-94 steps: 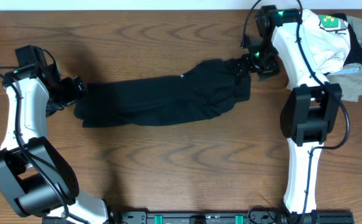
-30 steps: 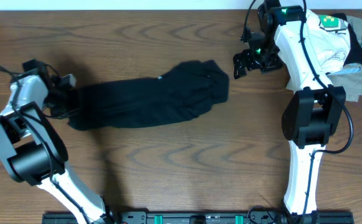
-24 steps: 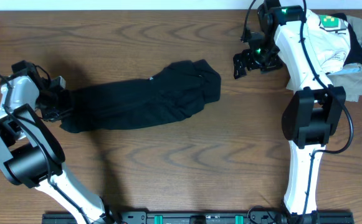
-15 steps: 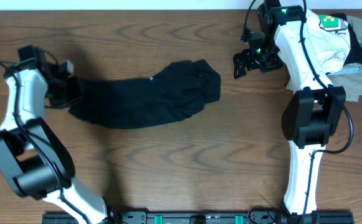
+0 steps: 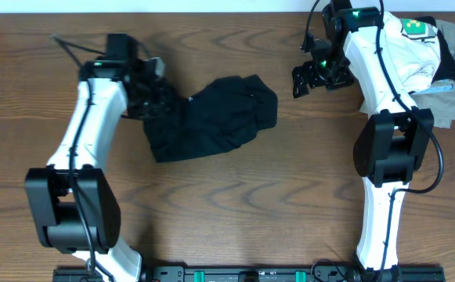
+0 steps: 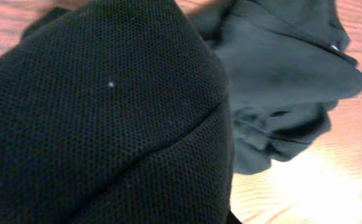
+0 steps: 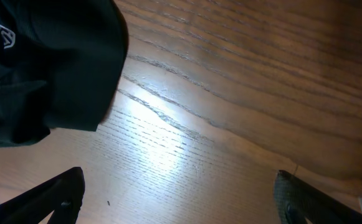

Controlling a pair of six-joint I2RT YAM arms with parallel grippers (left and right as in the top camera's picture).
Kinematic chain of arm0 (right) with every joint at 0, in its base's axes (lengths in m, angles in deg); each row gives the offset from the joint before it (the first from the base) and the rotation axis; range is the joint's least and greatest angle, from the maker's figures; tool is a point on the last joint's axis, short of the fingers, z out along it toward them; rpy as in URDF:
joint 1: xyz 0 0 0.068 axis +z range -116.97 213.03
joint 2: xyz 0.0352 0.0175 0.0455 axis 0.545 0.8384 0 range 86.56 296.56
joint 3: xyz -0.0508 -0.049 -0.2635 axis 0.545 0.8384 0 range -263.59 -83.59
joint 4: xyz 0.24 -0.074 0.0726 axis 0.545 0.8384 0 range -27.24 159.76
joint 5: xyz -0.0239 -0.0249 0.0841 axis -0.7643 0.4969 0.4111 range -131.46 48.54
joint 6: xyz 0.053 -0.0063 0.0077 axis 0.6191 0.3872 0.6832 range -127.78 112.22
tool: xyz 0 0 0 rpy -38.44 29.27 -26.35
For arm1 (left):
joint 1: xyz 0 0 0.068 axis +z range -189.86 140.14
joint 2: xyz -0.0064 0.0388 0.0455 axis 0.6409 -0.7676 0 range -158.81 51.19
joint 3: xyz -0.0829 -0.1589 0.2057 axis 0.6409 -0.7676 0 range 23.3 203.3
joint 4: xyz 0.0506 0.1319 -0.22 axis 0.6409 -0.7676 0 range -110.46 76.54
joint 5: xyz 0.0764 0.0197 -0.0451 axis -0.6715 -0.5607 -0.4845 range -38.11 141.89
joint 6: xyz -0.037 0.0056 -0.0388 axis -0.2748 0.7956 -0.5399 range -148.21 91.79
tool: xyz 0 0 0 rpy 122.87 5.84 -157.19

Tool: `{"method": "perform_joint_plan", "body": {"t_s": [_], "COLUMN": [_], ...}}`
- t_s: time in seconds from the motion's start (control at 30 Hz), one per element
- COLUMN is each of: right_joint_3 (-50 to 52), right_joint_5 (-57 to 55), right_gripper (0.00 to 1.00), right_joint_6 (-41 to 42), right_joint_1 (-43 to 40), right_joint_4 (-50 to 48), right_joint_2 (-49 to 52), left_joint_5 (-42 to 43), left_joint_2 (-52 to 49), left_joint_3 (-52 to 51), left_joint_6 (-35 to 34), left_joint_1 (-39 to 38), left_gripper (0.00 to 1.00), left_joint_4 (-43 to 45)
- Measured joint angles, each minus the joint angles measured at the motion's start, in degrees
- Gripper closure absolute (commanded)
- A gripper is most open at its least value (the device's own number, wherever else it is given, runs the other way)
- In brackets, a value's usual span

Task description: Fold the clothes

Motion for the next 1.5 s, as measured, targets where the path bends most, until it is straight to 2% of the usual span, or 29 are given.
{"method": "perform_joint_plan", "body": {"t_s": [0.07,0.1,0.13,0.17,0.23,0.27,0.93,0.97,1.13,1.27,1.37,1.5], "right_joint_3": [0.0,0.0,0.0,0.0,0.0,0.0,0.0,0.0,0.0,0.0,0.0,0.0], "right_joint_5": [0.0,0.0,0.0,0.0,0.0,0.0,0.3,0.3,0.7,1.0,1.1,1.1], "right_gripper": [0.05,0.05,0.05,0.05,0.05,0.05,0.05,0.05,0.06,0.06,0.07,0.07], "right_joint_6": [0.0,0.0,0.0,0.0,0.0,0.0,0.0,0.0,0.0,0.0,0.0,0.0], "right_joint_1": [0.0,0.0,0.0,0.0,0.0,0.1,0.8,1.1,2.3,3.0,3.0,3.0], "right_joint_4": [0.0,0.0,0.0,0.0,0.1,0.2,-0.3,-0.5,-0.7,-0.7,-0.7,-0.7], "right_joint_2": [0.0,0.0,0.0,0.0,0.0,0.0,0.0,0.0,0.0,0.0,0.0,0.0], "left_joint_5": [-0.6,-0.9,-1.0,-1.2,-1.2,-1.2,-7.4,-7.5,-7.6,-7.9,-8.2,-7.8], "left_joint_2": [-0.1,-0.2,-0.3,-0.7,-1.4,-1.9,-3.8,-3.8,-3.8,-3.9,-4.5,-6.4], "left_joint_3": [0.0,0.0,0.0,0.0,0.0,0.0,0.0,0.0,0.0,0.0,0.0,0.0], "left_joint_6": [-0.9,-1.2,-1.3,-1.5,-1.8,-1.9,-2.6,-2.6,-2.9,-2.9,-3.0,-3.2], "left_joint_1": [-2.0,-2.7,-3.3,-3.8,-4.3,-4.3,-2.7,-2.7,-2.7,-3.3,-4.6,-7.0], "left_gripper": [0.91,0.85,0.72,0.44,0.08,0.0,0.0,0.04,0.36,0.46,0.6,0.85], "left_joint_4": [1.2,1.6,2.0,2.4,2.5,2.5,-0.3,-0.3,-0.2,-0.2,-0.1,1.6]}}
